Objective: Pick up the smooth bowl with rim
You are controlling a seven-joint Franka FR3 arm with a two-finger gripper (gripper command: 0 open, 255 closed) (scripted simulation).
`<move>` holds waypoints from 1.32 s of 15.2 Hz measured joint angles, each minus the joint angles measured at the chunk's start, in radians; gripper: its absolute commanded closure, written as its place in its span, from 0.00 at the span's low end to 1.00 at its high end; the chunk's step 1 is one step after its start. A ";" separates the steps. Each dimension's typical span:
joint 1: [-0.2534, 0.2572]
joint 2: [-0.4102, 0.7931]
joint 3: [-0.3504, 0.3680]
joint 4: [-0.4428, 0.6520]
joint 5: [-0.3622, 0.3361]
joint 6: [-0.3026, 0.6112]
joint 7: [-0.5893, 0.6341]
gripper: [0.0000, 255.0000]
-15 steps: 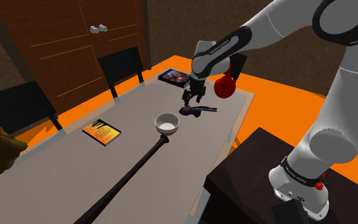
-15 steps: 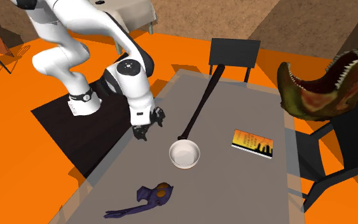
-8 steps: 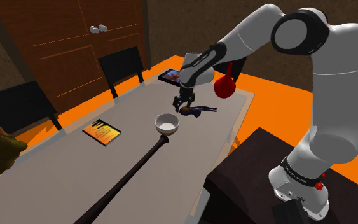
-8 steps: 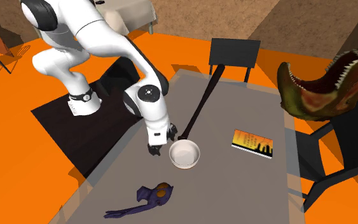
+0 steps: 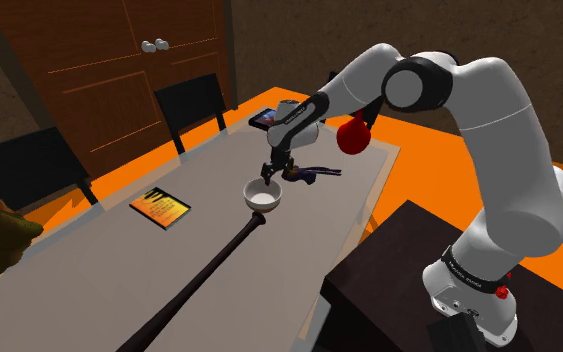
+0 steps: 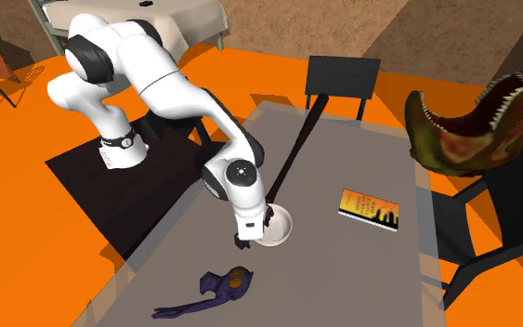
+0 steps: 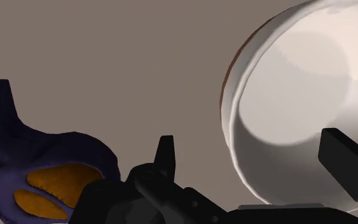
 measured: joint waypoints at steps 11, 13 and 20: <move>0.001 0.082 0.003 0.041 0.003 0.041 -0.006 1.00; 0.001 0.083 0.003 0.041 0.002 0.041 -0.006 1.00; 0.002 0.056 0.003 0.025 0.002 0.030 -0.003 1.00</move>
